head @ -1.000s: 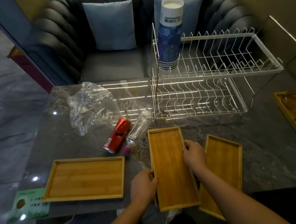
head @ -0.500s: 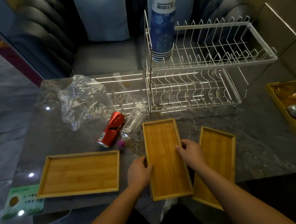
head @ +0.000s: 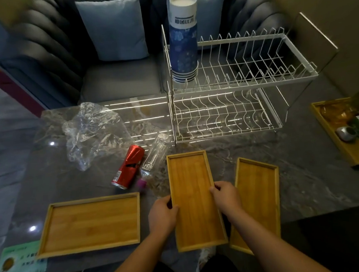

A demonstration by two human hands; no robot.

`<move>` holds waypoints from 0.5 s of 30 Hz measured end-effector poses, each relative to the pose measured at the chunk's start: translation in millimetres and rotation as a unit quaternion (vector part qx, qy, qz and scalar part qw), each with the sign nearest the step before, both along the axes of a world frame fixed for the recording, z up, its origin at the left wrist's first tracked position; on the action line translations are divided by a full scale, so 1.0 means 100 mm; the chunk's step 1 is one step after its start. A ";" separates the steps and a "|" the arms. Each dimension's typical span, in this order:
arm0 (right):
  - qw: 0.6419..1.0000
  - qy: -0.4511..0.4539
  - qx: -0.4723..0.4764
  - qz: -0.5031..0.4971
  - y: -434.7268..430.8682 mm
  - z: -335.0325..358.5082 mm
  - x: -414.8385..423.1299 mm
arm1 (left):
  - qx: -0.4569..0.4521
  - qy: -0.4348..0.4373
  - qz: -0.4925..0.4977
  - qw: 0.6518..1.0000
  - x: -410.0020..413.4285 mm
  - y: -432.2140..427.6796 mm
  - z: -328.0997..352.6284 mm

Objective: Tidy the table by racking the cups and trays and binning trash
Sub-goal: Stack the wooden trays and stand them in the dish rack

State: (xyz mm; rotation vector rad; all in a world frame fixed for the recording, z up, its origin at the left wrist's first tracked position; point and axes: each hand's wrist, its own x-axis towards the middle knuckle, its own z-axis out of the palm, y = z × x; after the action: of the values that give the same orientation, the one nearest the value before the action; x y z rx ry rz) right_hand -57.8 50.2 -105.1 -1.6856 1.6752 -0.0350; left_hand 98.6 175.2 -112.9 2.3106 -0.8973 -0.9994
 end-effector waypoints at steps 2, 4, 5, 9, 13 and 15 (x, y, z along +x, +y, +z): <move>1.000 0.005 0.006 0.006 -0.02 0.02 -0.01 | -0.003 -0.005 -0.006 1.000 0.01 -0.03 0.00; 1.000 0.004 0.012 0.020 -0.05 0.04 -0.03 | 0.003 -0.014 -0.013 1.000 0.01 -0.08 -0.01; 0.999 -0.009 0.022 0.023 -0.07 0.05 -0.05 | 0.006 -0.019 -0.016 1.000 0.02 -0.11 -0.01; 0.997 -0.059 0.033 -0.034 -0.10 0.13 -0.28 | 0.003 -0.019 -0.030 0.999 -0.01 -0.19 -0.03; 0.988 -0.049 -0.051 -0.137 -0.10 0.19 -0.81 | 0.001 -0.021 -0.037 0.999 -0.07 -0.25 -0.04; 0.985 -0.008 -0.077 -0.155 -0.12 0.15 -1.13 | 0.005 -0.016 -0.039 0.999 -0.07 -0.28 -0.04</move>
State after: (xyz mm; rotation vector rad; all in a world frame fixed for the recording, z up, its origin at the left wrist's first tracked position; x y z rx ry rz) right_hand -171.1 38.2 -90.4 -1.5125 1.9500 -0.3326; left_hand 91.9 147.6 -117.2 2.3207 -1.0051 -1.0043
